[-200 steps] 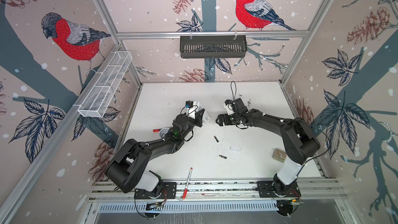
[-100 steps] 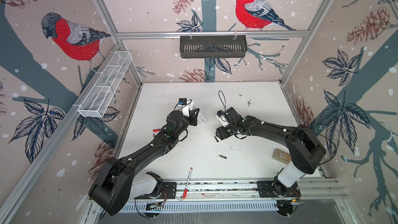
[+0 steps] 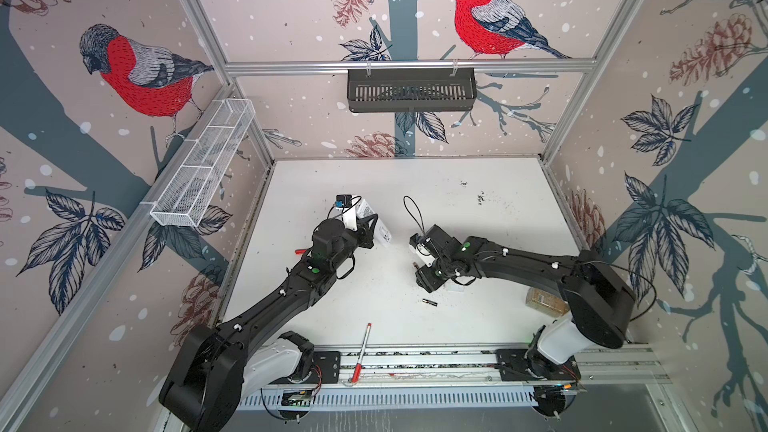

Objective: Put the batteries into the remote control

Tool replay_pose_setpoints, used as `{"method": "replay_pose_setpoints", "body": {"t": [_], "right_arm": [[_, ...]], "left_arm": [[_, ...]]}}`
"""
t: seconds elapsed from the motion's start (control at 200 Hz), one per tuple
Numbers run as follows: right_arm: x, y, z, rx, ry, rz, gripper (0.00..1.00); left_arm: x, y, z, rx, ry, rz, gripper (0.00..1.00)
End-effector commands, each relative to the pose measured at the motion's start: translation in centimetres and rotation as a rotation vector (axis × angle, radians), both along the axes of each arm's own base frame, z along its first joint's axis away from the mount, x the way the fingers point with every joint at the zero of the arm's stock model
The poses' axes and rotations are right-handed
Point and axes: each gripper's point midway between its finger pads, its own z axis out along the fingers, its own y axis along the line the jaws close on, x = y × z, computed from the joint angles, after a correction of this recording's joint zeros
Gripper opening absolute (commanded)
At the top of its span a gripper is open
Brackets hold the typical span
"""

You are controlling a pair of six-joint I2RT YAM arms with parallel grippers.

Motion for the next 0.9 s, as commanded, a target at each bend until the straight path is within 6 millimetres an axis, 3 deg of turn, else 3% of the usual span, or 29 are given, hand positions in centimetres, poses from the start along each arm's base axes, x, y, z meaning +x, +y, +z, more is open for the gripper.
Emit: {"method": "replay_pose_setpoints", "body": {"t": [0.0, 0.2, 0.545, 0.76, 0.896], "right_arm": [[-0.1, -0.9, -0.2, -0.036, 0.013, -0.034, 0.65], [1.1, 0.7, -0.7, -0.022, 0.03, -0.003, 0.63], [3.5, 0.7, -3.0, -0.115, 0.041, 0.046, 0.43], [4.2, 1.1, -2.8, -0.103, 0.045, 0.037, 0.45], [2.6, 0.7, -1.7, -0.088, 0.022, 0.058, 0.49]], "left_arm": [[0.1, -0.1, 0.6, -0.023, -0.024, -0.006, 0.0], [0.2, -0.2, 0.9, -0.028, -0.04, -0.006, 0.0], [-0.1, 2.0, 1.5, -0.024, -0.074, 0.064, 0.0], [-0.1, 2.5, 1.6, -0.02, -0.081, 0.079, 0.0], [0.0, 2.7, 1.7, -0.013, -0.084, 0.085, 0.0]]}}
